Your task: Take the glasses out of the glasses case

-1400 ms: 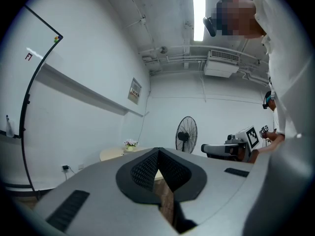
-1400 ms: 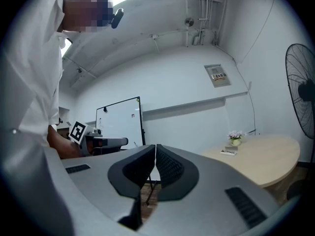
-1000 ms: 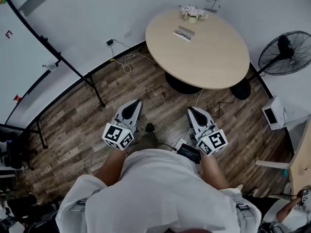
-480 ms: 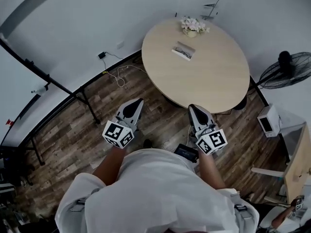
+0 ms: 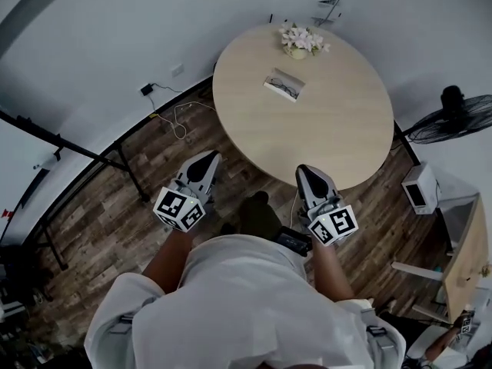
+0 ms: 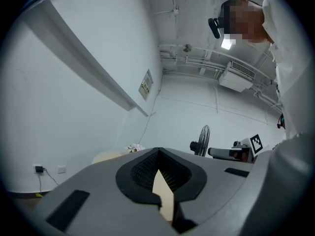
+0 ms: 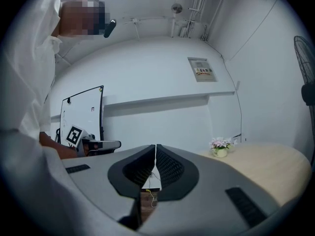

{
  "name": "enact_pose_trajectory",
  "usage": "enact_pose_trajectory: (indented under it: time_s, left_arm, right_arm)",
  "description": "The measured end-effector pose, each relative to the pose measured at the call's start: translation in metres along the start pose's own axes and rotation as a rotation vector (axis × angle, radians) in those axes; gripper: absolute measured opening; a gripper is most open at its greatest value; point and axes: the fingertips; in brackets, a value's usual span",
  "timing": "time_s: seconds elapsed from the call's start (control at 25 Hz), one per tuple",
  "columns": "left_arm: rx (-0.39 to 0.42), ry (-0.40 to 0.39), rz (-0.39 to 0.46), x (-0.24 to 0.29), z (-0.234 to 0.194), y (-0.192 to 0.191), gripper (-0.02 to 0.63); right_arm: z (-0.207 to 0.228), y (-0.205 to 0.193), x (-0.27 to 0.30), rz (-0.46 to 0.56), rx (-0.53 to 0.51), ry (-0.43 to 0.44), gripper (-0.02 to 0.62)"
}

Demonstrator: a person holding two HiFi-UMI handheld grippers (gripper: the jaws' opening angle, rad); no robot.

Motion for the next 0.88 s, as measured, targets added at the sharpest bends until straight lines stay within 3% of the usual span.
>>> enact_pose_trajectory:
  time_s: [0.4, 0.6, 0.88]
  left_arm:
    - [0.02, 0.012, -0.027, 0.133, -0.043, -0.037, 0.014]
    - [0.025, 0.054, -0.071, 0.195, -0.072, -0.06, 0.014]
    - [0.056, 0.103, -0.125, 0.261, -0.106, -0.086, 0.014]
  right_arm:
    - [0.123, -0.024, 0.067, -0.002, 0.051, 0.02, 0.026]
    - [0.177, -0.017, 0.102, 0.022, 0.066, 0.103, 0.026]
    - [0.241, -0.026, 0.143, -0.044, 0.065, 0.2, 0.028]
Point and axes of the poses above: the fingertips, and each gripper's own axes: x forward along the fingers, z to its right, y out of its top, and after that the axes turned 13 degrees about z, right-handed
